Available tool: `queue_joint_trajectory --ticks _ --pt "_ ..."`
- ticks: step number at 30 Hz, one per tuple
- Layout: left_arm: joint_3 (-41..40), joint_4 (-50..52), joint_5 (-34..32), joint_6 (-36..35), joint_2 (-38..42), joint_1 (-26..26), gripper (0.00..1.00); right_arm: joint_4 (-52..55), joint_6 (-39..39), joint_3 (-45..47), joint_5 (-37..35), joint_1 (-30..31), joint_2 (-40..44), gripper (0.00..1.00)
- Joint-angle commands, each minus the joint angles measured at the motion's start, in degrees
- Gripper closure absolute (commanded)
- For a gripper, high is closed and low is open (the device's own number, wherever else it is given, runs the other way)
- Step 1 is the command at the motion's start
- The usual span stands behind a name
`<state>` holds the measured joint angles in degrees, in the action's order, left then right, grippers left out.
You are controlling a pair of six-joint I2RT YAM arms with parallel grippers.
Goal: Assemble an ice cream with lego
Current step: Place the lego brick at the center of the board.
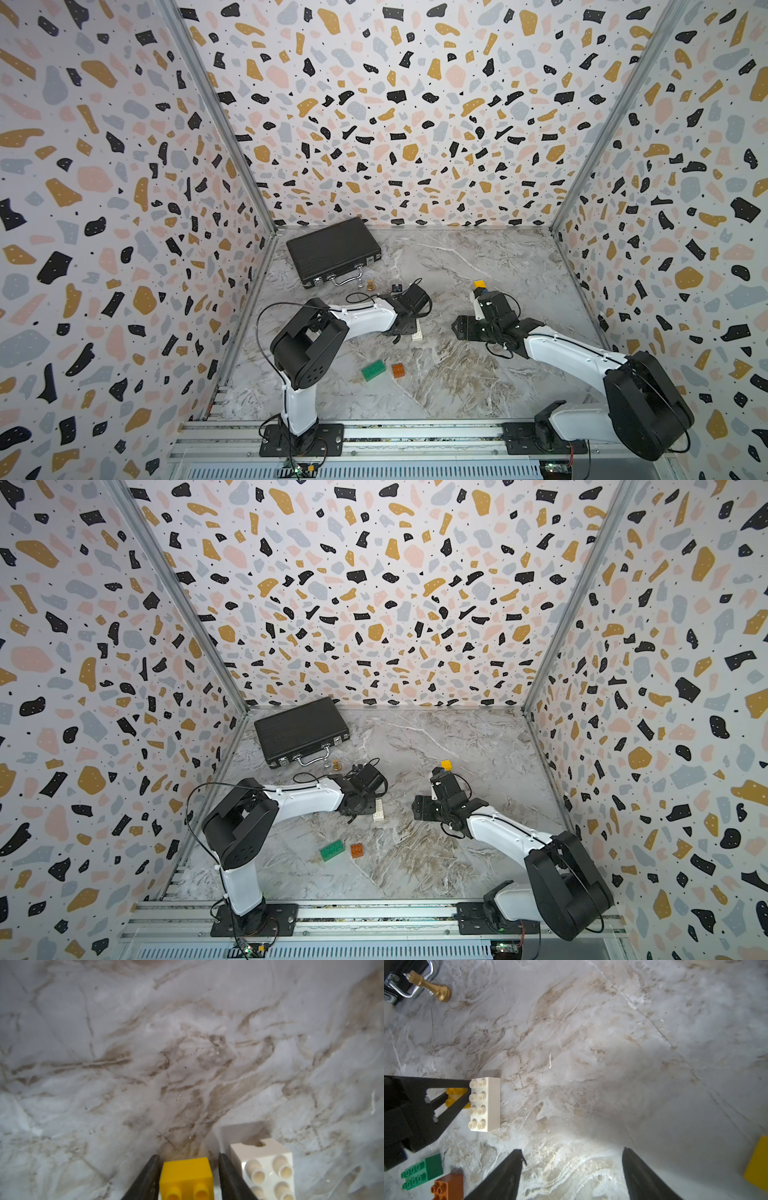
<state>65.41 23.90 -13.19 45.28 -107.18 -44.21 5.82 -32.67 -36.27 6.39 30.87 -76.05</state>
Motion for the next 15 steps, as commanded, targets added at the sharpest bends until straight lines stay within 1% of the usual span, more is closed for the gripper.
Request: queue_joint_trajectory --ticks 1,3,4,7,10,13,15 --pt "-0.46 0.36 0.75 -2.69 0.56 0.61 0.33 0.65 0.59 -2.31 -0.51 0.26 -0.11 0.21" --pt "-0.46 1.71 0.21 -3.54 2.27 0.63 0.21 0.72 0.59 -2.27 -0.6 0.28 0.02 0.2" --pt "-0.35 2.86 0.18 -3.78 3.21 0.62 0.19 0.68 0.59 -2.31 -0.59 0.29 0.05 0.2" --pt "-0.51 6.87 1.46 -3.09 7.34 0.56 0.23 0.59 0.59 -2.22 -0.53 0.25 0.13 0.19" --pt "-1.95 10.59 3.19 -0.22 12.84 -0.54 0.27 0.59 0.67 -2.22 -0.5 0.25 0.19 0.2" --pt "-3.81 13.43 4.05 4.23 17.17 -3.08 0.32 0.5 0.67 -2.28 -0.33 0.24 0.16 0.2" --pt "-6.33 13.34 6.28 9.4 19.1 -4.59 0.33 0.51 0.65 -2.28 -0.24 0.24 0.11 0.2"
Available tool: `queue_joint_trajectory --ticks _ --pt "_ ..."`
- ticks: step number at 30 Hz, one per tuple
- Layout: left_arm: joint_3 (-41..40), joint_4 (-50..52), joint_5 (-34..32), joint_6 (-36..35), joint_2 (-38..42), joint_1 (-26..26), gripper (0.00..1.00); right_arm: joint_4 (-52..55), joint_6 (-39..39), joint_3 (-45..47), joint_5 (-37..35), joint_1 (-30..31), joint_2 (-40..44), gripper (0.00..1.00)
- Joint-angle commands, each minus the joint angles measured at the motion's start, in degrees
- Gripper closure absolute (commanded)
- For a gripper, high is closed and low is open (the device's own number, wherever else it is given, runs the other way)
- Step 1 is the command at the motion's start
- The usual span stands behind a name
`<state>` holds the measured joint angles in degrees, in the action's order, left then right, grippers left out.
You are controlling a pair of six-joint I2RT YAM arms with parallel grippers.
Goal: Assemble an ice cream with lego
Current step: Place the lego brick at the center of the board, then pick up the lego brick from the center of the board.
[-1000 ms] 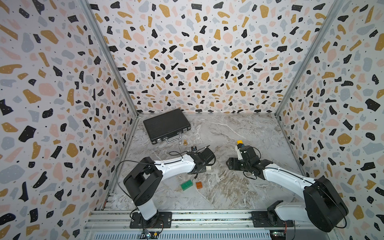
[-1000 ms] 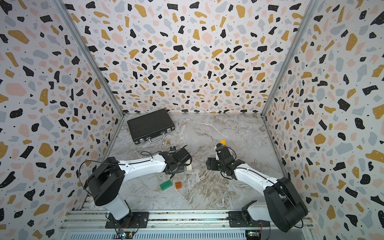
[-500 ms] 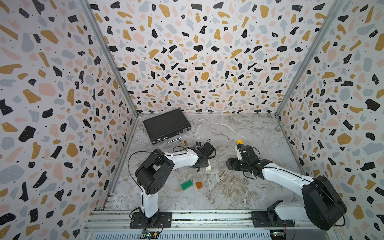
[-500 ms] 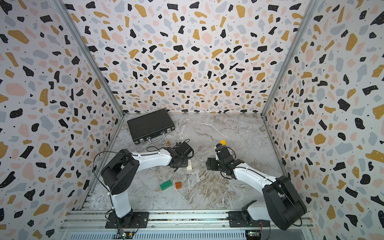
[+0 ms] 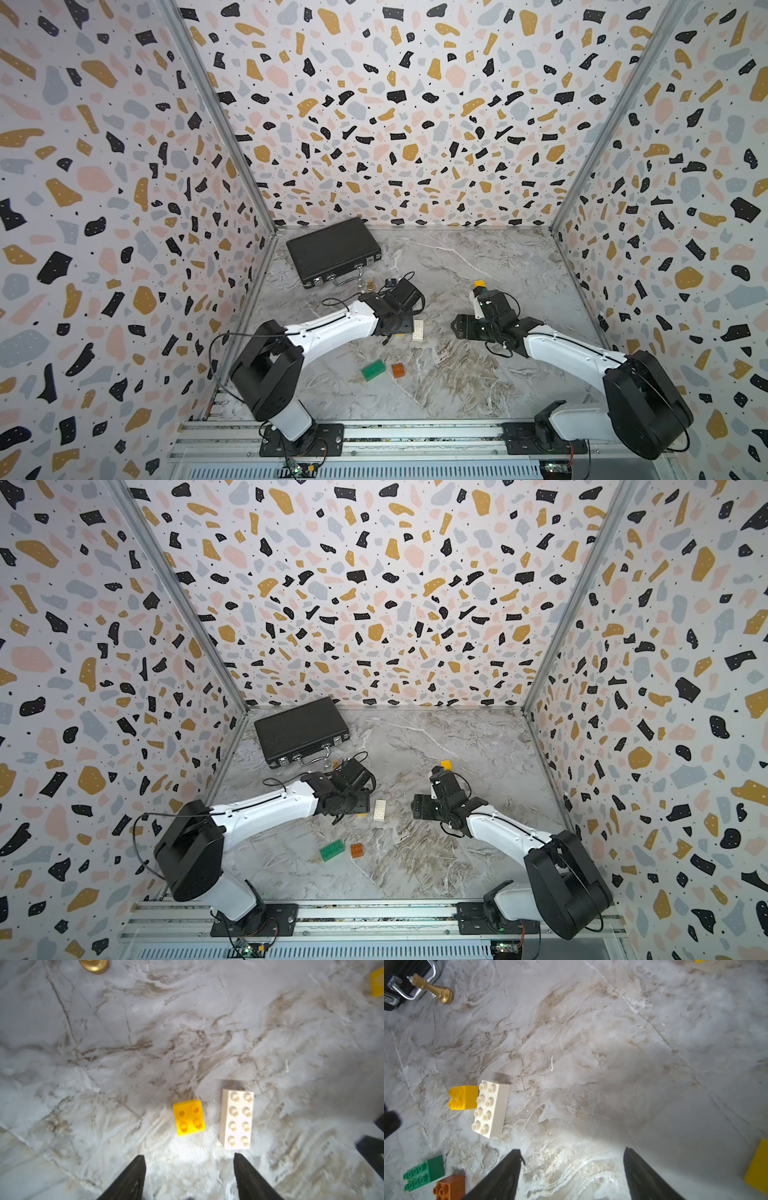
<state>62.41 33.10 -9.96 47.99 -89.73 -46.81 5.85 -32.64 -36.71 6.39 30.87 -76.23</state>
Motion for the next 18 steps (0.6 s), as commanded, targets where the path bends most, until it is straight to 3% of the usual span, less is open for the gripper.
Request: queue_joint_trajectory --ticks 1,6,12,18 --pt "-4.72 3.66 4.31 8.75 2.31 -2.48 0.34 0.57 0.65 -1.83 -0.24 0.27 0.28 0.2" --pt "-10.75 0.22 7.96 16.99 4.29 -5.32 0.34 0.52 0.63 -1.87 -0.33 0.24 0.23 0.2" --pt "-11.0 0.74 6.57 18.1 2.0 -6.71 0.31 0.56 0.73 -1.84 -0.24 0.24 0.31 0.2" --pt "-10.69 -0.23 7.77 18.6 -0.41 -7.94 0.35 0.64 0.65 -1.88 -0.33 0.27 0.3 0.2"
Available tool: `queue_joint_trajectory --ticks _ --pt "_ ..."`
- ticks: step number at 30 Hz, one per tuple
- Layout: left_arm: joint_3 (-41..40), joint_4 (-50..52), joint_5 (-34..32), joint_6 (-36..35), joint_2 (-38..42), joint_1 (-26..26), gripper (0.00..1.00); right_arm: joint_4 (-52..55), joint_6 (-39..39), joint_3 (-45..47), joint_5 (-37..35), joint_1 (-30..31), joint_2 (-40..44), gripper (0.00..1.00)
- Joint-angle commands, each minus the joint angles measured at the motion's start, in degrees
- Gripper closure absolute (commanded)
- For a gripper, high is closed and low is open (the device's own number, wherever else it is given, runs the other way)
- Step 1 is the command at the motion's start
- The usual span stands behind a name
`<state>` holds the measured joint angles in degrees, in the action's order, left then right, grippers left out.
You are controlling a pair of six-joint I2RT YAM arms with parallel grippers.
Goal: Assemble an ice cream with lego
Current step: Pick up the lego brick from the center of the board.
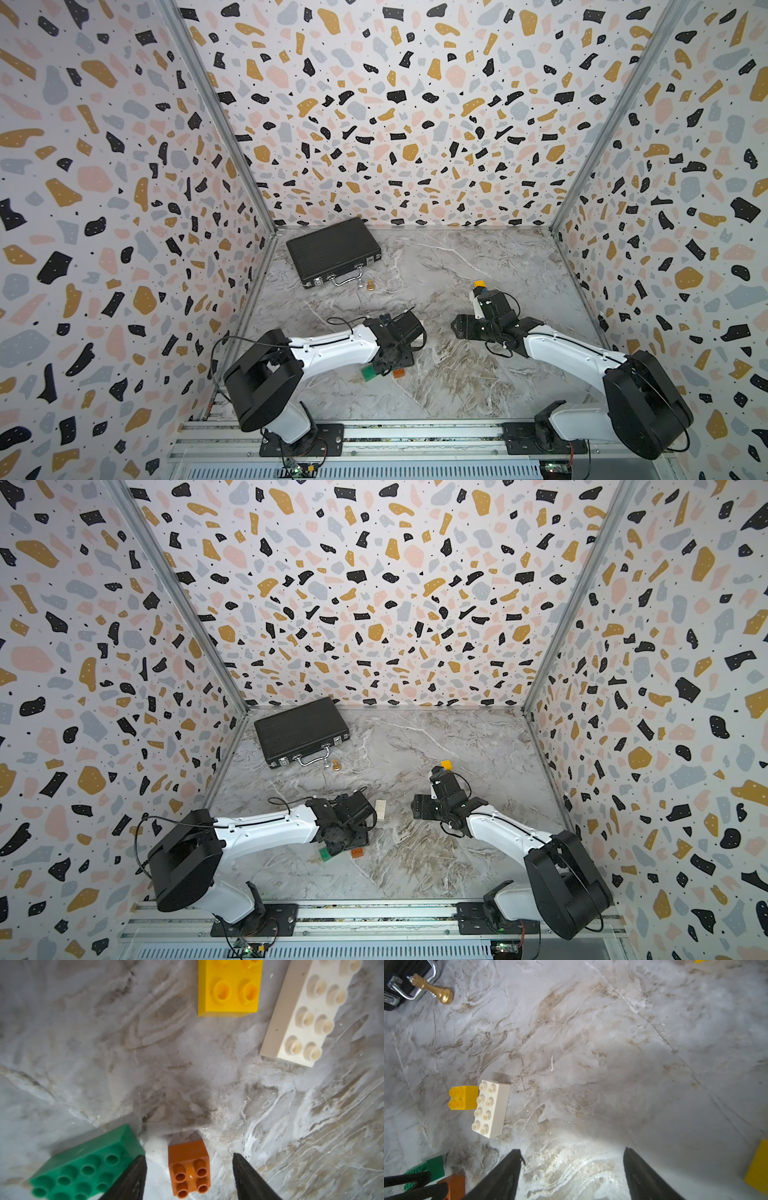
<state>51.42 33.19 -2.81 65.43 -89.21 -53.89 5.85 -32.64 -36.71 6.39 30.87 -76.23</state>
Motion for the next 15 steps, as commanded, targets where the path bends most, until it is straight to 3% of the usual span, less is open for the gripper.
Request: queue_joint_trajectory --ticks 1,6,15 --pt "0.43 -0.24 0.64 1.12 -1.22 -1.13 0.36 0.62 0.65 -1.83 -0.33 0.26 0.36 0.2" --pt "0.5 0.3 0.18 1.1 -2.16 -1.48 0.41 0.74 0.65 -1.79 -0.5 0.28 0.64 0.2" --pt "0.44 0.3 -0.05 0.9 -2.96 -1.92 0.62 0.83 0.56 -1.82 -0.77 0.3 0.55 0.22"
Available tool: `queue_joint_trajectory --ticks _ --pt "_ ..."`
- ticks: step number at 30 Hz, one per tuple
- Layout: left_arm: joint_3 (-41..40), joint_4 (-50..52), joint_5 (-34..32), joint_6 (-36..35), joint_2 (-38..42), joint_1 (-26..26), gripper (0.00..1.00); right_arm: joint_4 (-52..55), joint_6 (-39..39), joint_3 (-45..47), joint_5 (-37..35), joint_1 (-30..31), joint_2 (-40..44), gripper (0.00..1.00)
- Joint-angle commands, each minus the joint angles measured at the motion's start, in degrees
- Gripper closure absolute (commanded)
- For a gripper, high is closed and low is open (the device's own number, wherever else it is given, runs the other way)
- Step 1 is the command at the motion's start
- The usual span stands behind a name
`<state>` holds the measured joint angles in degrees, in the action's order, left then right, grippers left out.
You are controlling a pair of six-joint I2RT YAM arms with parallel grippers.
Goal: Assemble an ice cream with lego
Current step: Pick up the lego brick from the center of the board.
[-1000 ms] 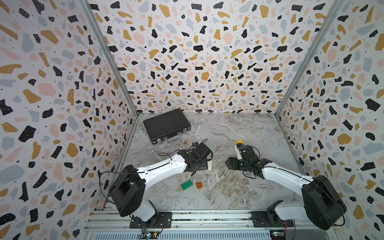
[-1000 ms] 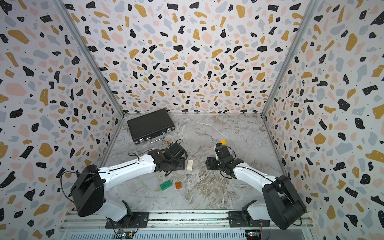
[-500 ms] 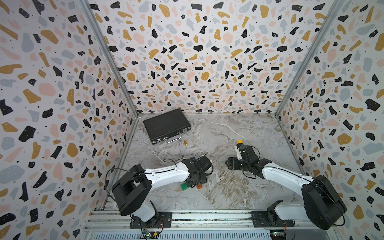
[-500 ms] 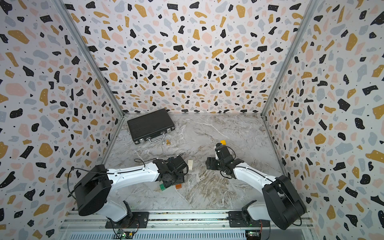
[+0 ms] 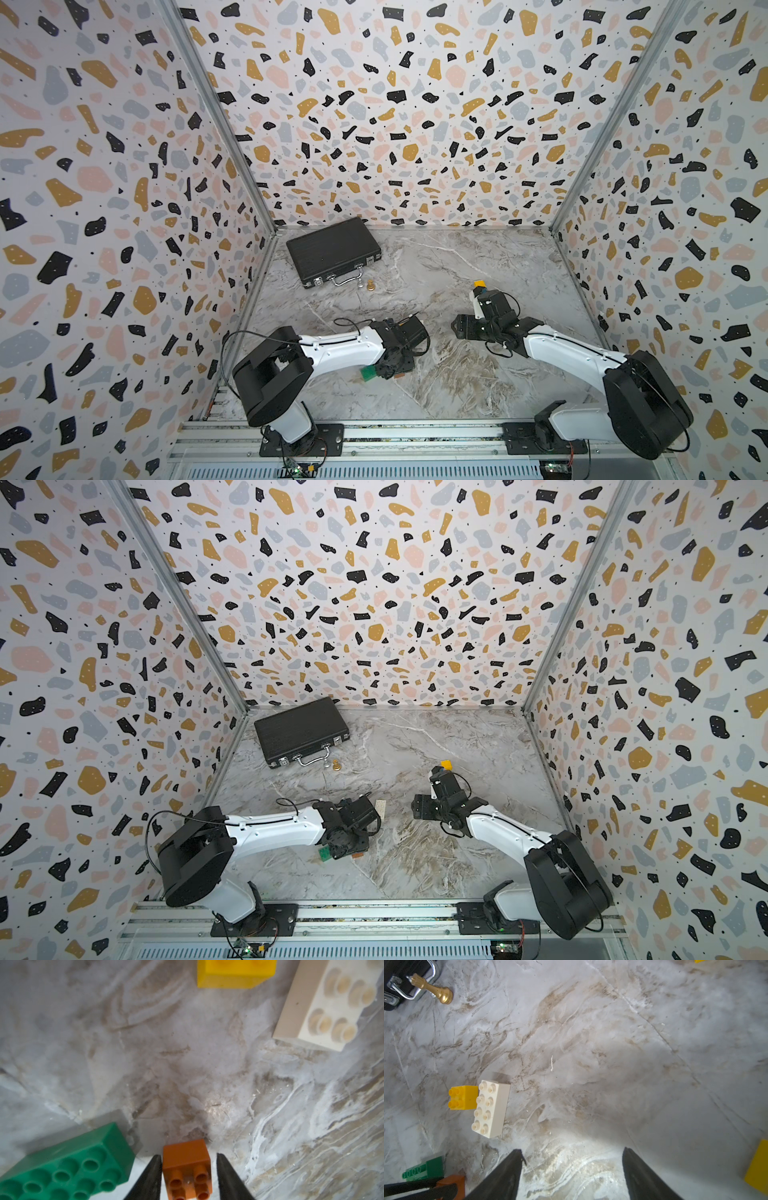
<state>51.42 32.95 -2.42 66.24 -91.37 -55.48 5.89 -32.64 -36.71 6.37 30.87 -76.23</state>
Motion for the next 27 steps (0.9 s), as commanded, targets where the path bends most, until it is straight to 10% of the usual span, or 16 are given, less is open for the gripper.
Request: queue_joint_trajectory --ticks 1,27 --pt "0.6 0.48 -0.33 -0.11 -1.06 -0.41 0.65 0.79 0.56 -1.87 -0.75 0.24 0.55 0.22" --pt "16.57 10.47 -7.17 -15.26 -5.63 5.58 0.87 0.76 0.48 -1.85 -0.75 0.24 0.53 0.25"
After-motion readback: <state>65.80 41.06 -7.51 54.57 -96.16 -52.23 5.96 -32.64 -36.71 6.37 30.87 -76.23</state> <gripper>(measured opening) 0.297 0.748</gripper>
